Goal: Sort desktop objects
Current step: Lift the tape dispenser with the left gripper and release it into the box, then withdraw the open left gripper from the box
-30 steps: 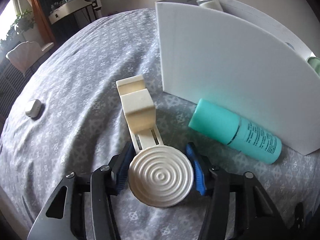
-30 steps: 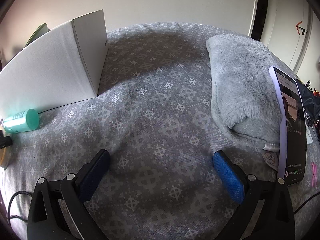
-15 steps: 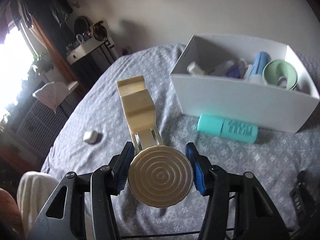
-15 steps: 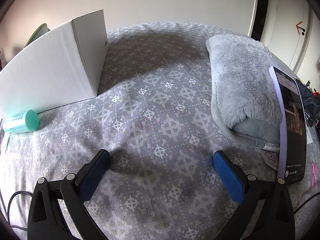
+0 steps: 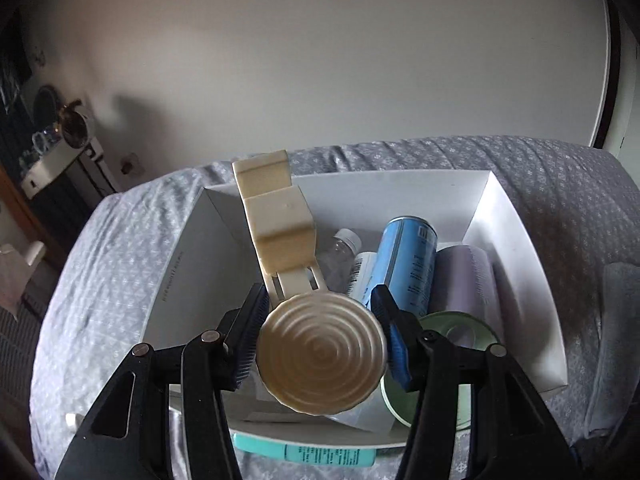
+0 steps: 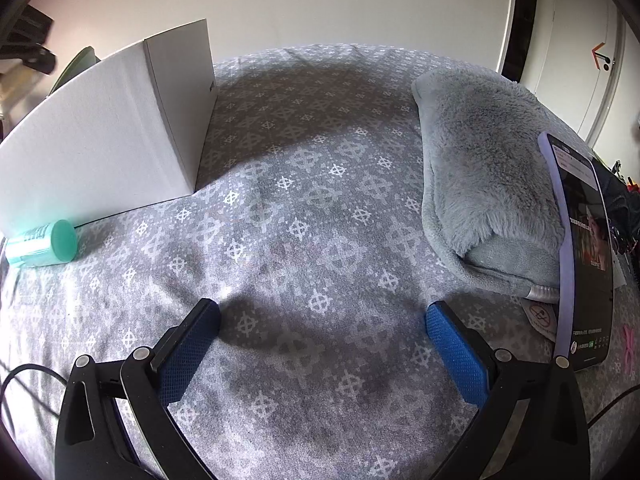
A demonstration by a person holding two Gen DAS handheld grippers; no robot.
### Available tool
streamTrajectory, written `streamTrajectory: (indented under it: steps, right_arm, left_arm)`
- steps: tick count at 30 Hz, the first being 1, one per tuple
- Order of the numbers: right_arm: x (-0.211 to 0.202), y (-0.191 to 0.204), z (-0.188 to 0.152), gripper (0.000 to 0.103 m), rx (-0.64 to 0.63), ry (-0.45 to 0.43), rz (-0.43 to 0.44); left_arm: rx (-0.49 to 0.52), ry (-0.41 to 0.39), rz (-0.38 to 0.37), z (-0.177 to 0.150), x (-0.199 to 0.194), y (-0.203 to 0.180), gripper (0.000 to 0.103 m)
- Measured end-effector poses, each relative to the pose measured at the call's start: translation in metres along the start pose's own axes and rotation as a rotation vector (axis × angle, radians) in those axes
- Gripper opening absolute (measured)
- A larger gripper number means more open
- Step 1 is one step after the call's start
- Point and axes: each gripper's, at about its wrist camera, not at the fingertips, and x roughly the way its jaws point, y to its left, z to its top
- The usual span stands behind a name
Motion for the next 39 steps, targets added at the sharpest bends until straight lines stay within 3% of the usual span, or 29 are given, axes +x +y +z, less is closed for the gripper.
streamTrajectory:
  steps: [6, 7, 10, 12, 21, 24, 26, 28, 32, 34, 35, 39]
  right_arm:
    - [0.0, 0.0, 0.0, 0.103, 0.0, 0.0, 0.0]
    - [0.0, 0.0, 0.0, 0.103, 0.0, 0.0, 0.0]
    - [0.0, 0.0, 0.0, 0.103, 0.0, 0.0, 0.0]
    - [0.0, 0.0, 0.0, 0.103, 0.0, 0.0, 0.0]
    - [0.0, 0.0, 0.0, 0.103, 0.0, 0.0, 0.0]
    - [0.0, 0.0, 0.0, 0.103, 0.0, 0.0, 0.0]
    - [0.0, 0.0, 0.0, 0.103, 0.0, 0.0, 0.0]
    - [0.0, 0.0, 0.0, 0.103, 0.0, 0.0, 0.0]
    - [0.0, 0.0, 0.0, 0.103, -0.001, 0.0, 0.0]
    - [0.0, 0.0, 0.0, 0.103, -0.001, 0.0, 0.0]
    - [0.0, 0.0, 0.0, 0.103, -0.001, 0.0, 0.0]
    - [0.0, 0.0, 0.0, 0.103, -0.001, 0.0, 0.0]
  left_arm:
    - [-0.097, 0.038, -0.086, -0.017, 0.017, 0.011, 0.052]
    - [-0.101, 0.033, -0.09, -0.019, 0.016, 0.013, 0.055]
    - [-0.118, 0.002, -0.107, -0.021, 0.007, 0.016, 0.077]
    - [-0.142, -0.017, -0.121, -0.024, -0.002, 0.02, 0.079]
    - [-0.193, -0.038, -0.072, -0.054, -0.053, 0.033, 0.084]
    - [-0.193, -0.024, -0.02, -0.077, -0.064, 0.04, 0.085]
    - [-0.194, -0.003, 0.016, -0.099, -0.063, 0.045, 0.091]
    - [-0.197, 0.05, 0.042, -0.124, -0.053, 0.05, 0.096]
    - [-0.204, 0.166, 0.057, -0.172, -0.017, 0.061, 0.096]
    - [-0.194, 0.216, 0.1, -0.192, -0.003, 0.067, 0.096]
    - [-0.21, 0.214, 0.101, -0.202, -0.003, 0.073, 0.097]
    - [-0.32, 0.065, 0.074, -0.23, -0.012, 0.095, 0.103]
